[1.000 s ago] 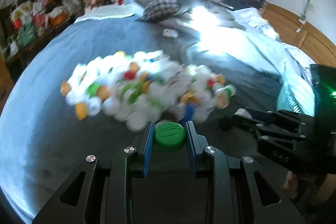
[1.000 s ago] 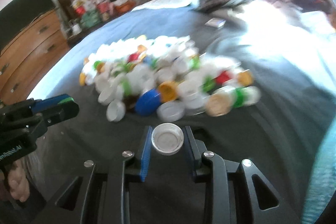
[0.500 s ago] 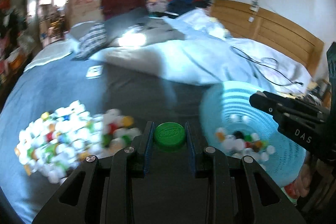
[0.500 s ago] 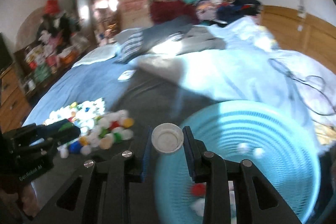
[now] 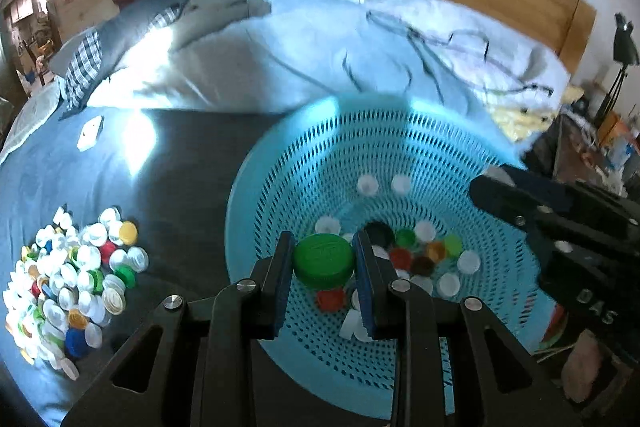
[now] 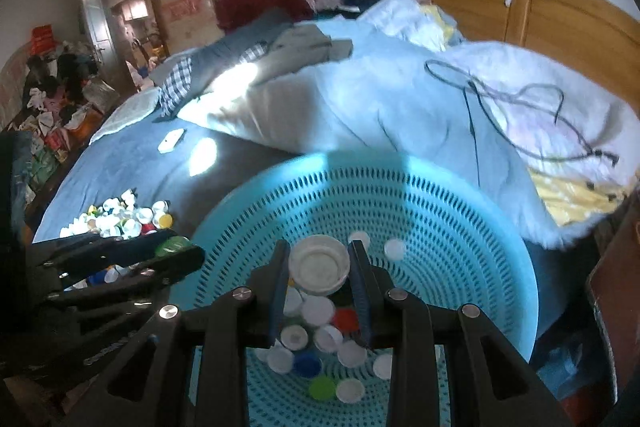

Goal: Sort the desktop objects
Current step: 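Carry both held caps over the blue colander basket, then open both tools to drop the caps into the basket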

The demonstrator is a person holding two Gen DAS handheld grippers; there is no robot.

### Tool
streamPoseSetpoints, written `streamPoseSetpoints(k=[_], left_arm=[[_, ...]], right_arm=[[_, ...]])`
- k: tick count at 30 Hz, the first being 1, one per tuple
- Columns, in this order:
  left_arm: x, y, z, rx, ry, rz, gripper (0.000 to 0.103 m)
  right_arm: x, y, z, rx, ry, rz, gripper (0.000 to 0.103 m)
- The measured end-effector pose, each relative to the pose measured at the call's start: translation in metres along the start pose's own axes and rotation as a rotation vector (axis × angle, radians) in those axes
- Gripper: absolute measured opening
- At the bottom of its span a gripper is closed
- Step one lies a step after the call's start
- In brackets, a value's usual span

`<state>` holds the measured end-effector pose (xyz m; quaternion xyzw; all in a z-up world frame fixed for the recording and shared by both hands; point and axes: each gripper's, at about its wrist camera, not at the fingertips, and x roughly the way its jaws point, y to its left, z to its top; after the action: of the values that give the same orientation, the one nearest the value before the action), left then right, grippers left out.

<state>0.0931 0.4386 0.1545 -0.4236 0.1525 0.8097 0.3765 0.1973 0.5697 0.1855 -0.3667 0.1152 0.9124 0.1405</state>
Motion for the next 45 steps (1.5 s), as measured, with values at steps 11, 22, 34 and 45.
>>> streamPoseSetpoints(k=[11, 22, 34, 45], left_arm=[[0.009, -0.015, 0.000, 0.024, 0.037, 0.021, 0.025], [0.013, -0.017, 0.000, 0.025, 0.033, 0.030, 0.025], [0.005, -0.009, -0.001, 0.003, -0.004, 0.030, 0.049], [-0.018, 0.052, -0.035, -0.082, -0.071, 0.074, 0.050]], right_arm=[[0.011, -0.015, -0.014, 0.030, 0.037, 0.022, 0.032], [0.013, -0.018, -0.015, 0.033, 0.037, 0.017, 0.032], [0.008, -0.011, -0.012, 0.022, 0.012, 0.002, 0.051], [0.006, 0.027, -0.014, -0.038, -0.012, 0.071, 0.058]])
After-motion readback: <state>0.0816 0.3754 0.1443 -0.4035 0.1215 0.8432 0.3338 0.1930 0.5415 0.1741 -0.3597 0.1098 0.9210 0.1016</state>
